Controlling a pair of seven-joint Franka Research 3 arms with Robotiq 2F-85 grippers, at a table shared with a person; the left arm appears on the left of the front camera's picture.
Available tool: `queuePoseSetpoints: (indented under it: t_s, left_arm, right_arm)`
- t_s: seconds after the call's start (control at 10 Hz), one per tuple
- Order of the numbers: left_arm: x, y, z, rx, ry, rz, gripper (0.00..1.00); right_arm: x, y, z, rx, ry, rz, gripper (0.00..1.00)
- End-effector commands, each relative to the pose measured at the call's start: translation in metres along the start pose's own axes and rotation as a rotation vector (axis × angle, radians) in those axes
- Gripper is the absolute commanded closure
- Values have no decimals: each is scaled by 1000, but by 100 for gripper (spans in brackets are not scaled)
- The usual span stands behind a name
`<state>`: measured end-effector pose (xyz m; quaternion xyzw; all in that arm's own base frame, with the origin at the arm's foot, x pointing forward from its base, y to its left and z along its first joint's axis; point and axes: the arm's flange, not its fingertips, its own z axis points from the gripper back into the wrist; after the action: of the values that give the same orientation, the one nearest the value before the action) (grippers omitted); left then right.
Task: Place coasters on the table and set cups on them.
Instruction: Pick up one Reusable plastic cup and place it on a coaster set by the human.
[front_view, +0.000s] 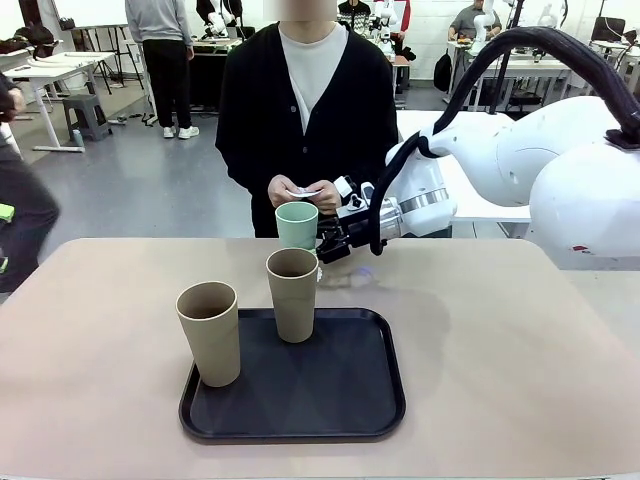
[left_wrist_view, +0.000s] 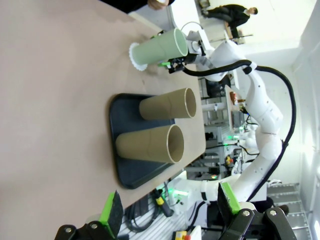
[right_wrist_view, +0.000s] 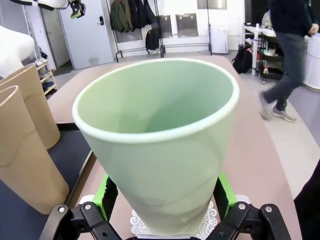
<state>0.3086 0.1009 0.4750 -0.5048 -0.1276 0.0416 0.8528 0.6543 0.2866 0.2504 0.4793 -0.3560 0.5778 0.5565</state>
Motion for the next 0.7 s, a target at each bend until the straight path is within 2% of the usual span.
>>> queuePoseSetpoints:
  t_s: [0.0,0.6]
  left_arm:
    - [-1,0,1,-8,-1,-2,0]
    - [-1,0,1,-8,-1,-2,0]
  right_arm:
    - [3,2,7,-1,59,-28,0]
    - [9,7,36,-46,71,-20,0]
